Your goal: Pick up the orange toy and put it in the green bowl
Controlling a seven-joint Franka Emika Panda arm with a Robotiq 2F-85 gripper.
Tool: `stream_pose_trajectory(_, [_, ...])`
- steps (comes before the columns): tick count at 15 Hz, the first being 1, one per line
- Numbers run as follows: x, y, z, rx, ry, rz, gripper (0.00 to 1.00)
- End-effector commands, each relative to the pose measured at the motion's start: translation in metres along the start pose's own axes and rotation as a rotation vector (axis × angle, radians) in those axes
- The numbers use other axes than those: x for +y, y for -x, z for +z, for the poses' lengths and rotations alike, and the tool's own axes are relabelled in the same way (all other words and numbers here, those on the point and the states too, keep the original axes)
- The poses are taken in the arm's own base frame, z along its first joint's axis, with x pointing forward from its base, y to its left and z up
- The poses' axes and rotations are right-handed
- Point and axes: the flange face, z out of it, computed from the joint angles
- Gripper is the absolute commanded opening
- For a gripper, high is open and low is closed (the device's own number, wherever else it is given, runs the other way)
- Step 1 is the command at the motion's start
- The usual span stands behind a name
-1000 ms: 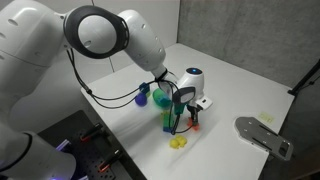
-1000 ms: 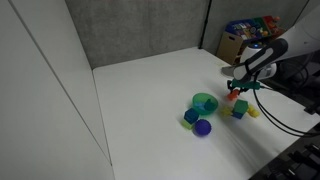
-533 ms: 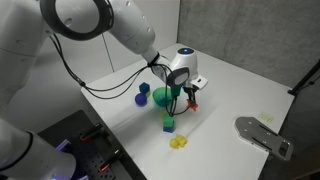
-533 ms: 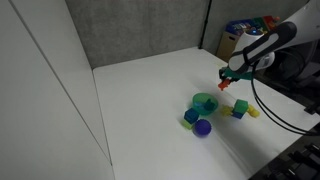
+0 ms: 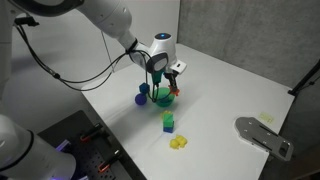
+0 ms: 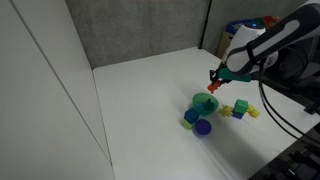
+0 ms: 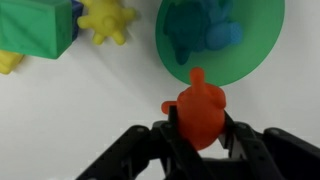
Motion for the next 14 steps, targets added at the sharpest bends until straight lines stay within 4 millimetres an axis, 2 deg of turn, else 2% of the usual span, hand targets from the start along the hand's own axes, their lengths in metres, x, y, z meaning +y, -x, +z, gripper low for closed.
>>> stream_pose_trajectory(1, [0.000,0.022,-0.012,-0.012,-0.017,-0.055,0.15])
stream_pose_trajectory(2, [-0.002,0.025,-0.009,-0.013,-0.014,-0.072,0.52])
stream_pose_trajectory(3, [-0.002,0.027,-0.007,-0.010,-0.006,-0.080,0.66])
stream_pose_trajectory(6, [-0.003,0.030,-0.006,-0.009,0.013,-0.101,0.89])
stream_pose_trajectory(8, [-0.003,0.031,-0.013,-0.009,0.017,-0.114,1.00])
stream_pose_trajectory(11, [-0.003,0.029,-0.030,-0.019,0.013,-0.126,1.00])
stream_pose_trajectory(14, [0.000,0.026,-0.059,-0.053,0.008,-0.154,1.00])
